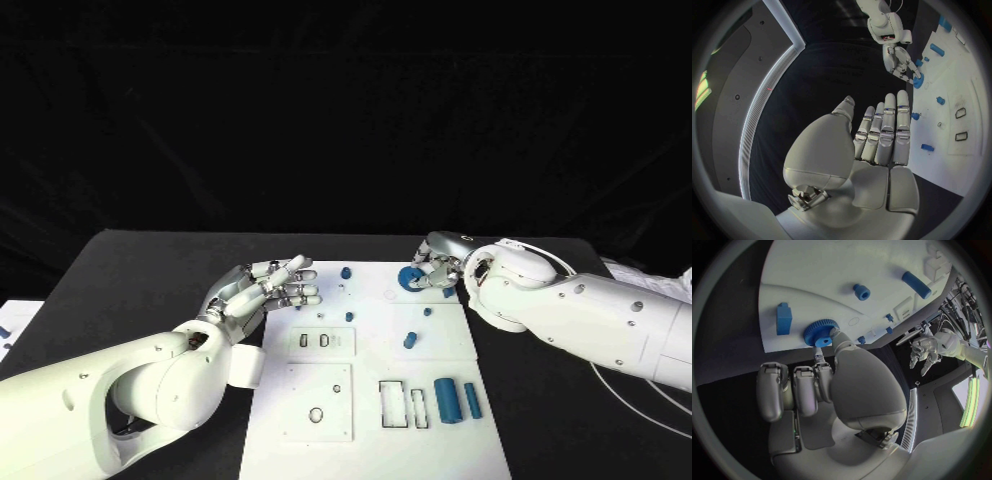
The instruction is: Assemble the parts on the task board
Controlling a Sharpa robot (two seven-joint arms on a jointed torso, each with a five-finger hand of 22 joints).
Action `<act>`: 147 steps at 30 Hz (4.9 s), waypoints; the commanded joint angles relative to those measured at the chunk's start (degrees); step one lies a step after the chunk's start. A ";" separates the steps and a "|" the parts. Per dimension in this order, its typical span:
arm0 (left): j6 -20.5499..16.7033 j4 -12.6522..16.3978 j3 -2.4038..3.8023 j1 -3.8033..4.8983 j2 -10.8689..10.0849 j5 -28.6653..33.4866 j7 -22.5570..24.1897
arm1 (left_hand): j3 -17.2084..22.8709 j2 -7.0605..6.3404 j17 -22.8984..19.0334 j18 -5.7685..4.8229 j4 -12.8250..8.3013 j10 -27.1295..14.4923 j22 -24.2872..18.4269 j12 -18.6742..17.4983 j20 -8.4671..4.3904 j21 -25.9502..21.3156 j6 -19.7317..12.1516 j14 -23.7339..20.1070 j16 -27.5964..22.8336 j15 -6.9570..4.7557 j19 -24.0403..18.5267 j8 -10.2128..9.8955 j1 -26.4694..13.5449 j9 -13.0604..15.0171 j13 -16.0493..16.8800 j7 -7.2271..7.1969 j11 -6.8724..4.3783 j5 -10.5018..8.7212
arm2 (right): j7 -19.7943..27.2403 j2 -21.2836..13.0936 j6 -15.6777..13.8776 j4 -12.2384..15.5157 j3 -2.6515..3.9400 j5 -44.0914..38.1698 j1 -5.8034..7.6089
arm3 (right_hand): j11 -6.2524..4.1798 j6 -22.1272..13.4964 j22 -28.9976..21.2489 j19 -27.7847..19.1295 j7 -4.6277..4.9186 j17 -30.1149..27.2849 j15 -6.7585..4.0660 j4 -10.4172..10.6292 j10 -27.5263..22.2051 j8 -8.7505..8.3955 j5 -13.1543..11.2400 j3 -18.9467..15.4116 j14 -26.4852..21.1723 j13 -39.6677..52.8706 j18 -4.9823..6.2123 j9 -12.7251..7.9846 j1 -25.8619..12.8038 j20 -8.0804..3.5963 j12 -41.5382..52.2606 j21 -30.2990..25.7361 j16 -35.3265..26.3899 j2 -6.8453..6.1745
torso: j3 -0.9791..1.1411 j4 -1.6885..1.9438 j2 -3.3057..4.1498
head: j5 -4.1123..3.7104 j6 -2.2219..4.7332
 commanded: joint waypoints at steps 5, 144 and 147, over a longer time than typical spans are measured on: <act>1.29 0.01 0.04 0.05 0.10 0.05 0.17 | 0.02 0.45 0.04 0.64 -0.23 0.23 -0.05 -0.37 0.24 -0.25 0.19 -0.05 -0.16 0.22 -0.17 -0.38 0.30 -0.04 -0.03 0.05 0.12 0.23 | -2.04 0.05 0.67 0.70 -0.27 -9.82 -1.05 | -0.64 1.93 5.69 1.35 -0.44 6.49 -0.60 -1.22 2.11 0.25 -2.06 1.90 4.39 7.48 -0.85 -0.01 2.11 -0.35 1.70 0.97 0.47 0.48 | -0.02 0.04 -0.02 | 0.01 -0.10; 2.12 -2.38 -0.05 -0.19 1.04 0.07 -0.26 | -0.04 0.50 0.17 0.64 -0.35 0.23 -0.15 -0.48 0.25 -0.36 0.19 0.02 -0.34 0.23 -0.13 -0.54 0.32 -0.05 -0.04 0.04 0.13 0.23 | 25.55 -8.98 -8.31 -2.39 -0.44 14.00 -5.22 | 0.94 -3.12 10.06 4.12 1.35 10.49 0.83 -1.21 1.04 -2.71 -0.54 3.96 5.01 6.94 -1.77 -0.81 0.15 0.93 -1.59 2.76 2.19 -1.99 | 1.36 -2.05 -0.49 | 0.81 0.09; 2.13 -2.40 -0.05 -0.19 1.07 0.07 -0.27 | -0.04 0.50 0.17 0.64 -0.35 0.23 -0.15 -0.48 0.25 -0.36 0.19 0.02 -0.34 0.23 -0.13 -0.54 0.32 -0.05 -0.04 0.04 0.13 0.23 | 25.48 -8.43 -8.08 -3.08 -0.44 13.86 -5.29 | 0.94 -2.87 10.07 4.12 1.34 10.52 0.82 -1.34 1.08 -2.61 -0.65 4.05 5.02 7.01 -1.77 -0.76 0.28 0.93 -1.51 2.76 2.20 -1.71 | 1.36 -2.05 -0.50 | 0.81 0.07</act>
